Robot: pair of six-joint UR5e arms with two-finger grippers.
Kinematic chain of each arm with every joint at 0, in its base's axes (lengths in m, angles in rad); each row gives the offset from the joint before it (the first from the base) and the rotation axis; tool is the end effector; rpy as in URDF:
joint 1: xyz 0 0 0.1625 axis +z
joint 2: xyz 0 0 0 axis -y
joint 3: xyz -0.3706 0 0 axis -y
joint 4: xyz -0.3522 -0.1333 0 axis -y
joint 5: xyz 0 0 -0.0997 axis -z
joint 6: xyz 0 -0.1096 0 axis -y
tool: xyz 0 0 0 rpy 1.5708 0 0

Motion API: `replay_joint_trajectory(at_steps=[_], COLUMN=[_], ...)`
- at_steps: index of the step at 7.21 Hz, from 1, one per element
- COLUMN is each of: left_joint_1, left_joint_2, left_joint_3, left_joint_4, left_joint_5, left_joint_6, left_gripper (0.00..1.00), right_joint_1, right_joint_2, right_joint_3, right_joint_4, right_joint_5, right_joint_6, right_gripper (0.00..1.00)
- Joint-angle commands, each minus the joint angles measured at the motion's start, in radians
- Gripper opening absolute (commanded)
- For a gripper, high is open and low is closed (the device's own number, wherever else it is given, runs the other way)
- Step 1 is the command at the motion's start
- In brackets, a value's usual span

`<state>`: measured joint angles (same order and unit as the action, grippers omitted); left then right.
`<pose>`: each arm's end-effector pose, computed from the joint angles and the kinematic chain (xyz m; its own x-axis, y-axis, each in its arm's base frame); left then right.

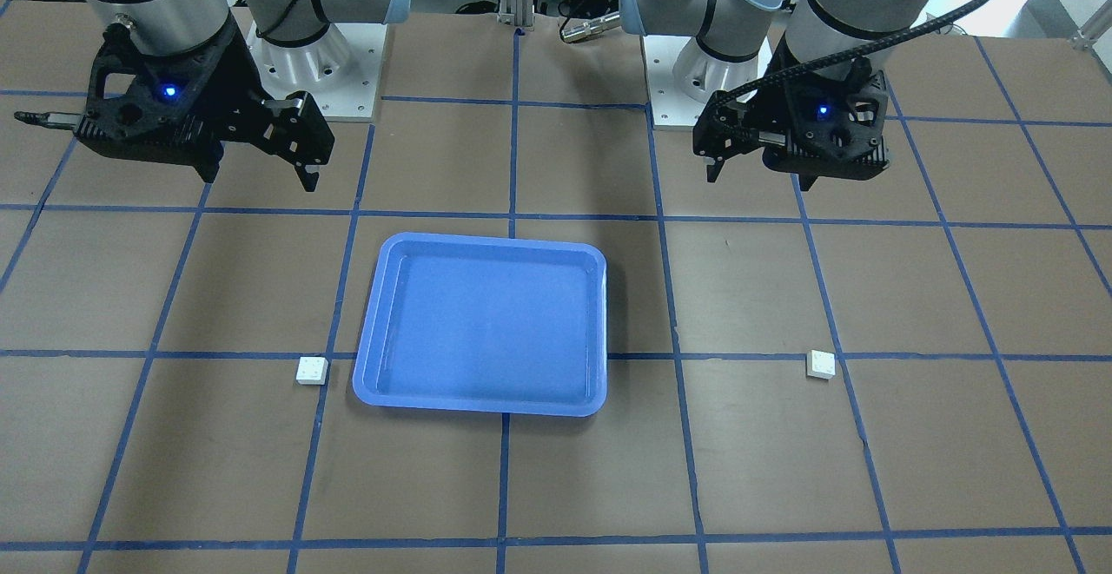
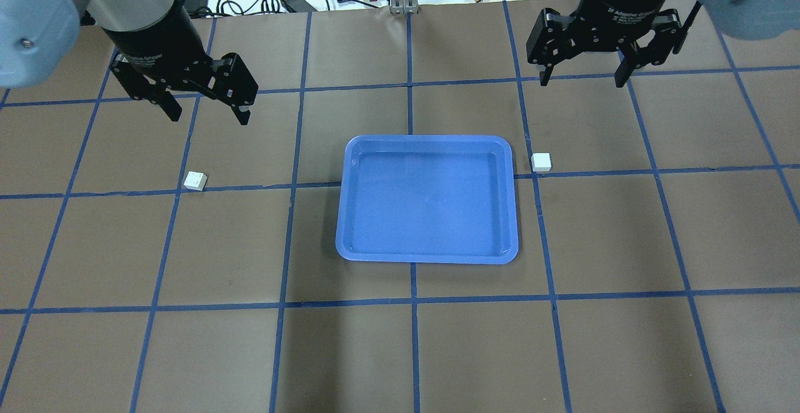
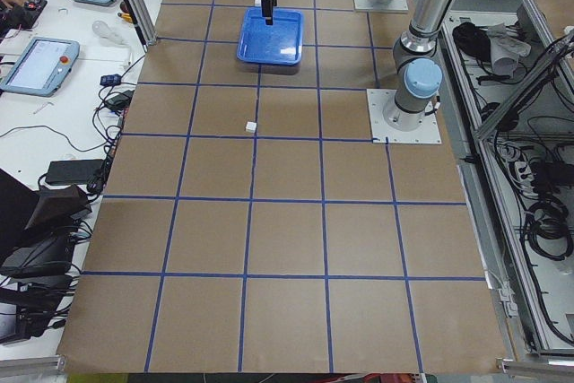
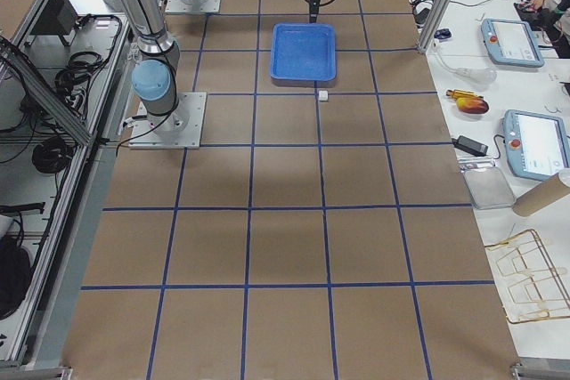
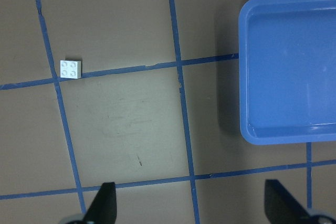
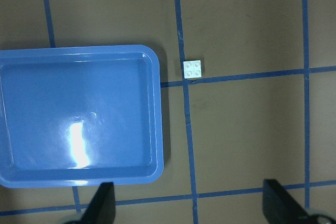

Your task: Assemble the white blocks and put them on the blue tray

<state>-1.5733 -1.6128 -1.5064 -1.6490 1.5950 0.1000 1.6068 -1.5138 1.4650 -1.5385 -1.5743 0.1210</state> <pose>-0.1318 -0.4608 0.4257 -0.9945 0.1035 -0.0185 0.1023 0.9931 0.0579 0.1499 -0.4693 0.4417 -0.9964 0.0849 0.0015 0.0849 0.9962 -0.0168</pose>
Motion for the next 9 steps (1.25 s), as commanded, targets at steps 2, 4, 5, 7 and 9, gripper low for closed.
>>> replay_joint_trajectory(at_steps=[2,4,5,7,9], left_joint_1=[0.003,0.019,0.06,0.16,0.263], left_joint_2=[0.001,-0.01,-0.03,-0.041,-0.091], left_joint_3=[-0.001,-0.001,-0.008,-0.014,-0.105], left_joint_4=[-0.002,-0.002,0.009,0.026,0.157], left_joint_5=[-0.001,0.002,0.002,0.003,0.01], left_joint_6=[0.001,0.026,0.153,0.239,0.397], left_gripper=[1.0,1.0,1.0,1.0,1.0], right_joint_1=[0.001,0.001,0.001,-0.014,-0.024], right_joint_2=[-0.002,-0.002,0.001,0.004,0.012], right_joint_3=[0.002,0.006,0.009,0.011,0.029], right_joint_4=[0.0,0.001,0.003,0.017,0.0], right_joint_5=[0.0,0.002,-0.013,-0.016,0.002], right_joint_6=[-0.003,-0.044,-0.22,-0.383,-0.795], right_gripper=[1.0,1.0,1.0,1.0,1.0])
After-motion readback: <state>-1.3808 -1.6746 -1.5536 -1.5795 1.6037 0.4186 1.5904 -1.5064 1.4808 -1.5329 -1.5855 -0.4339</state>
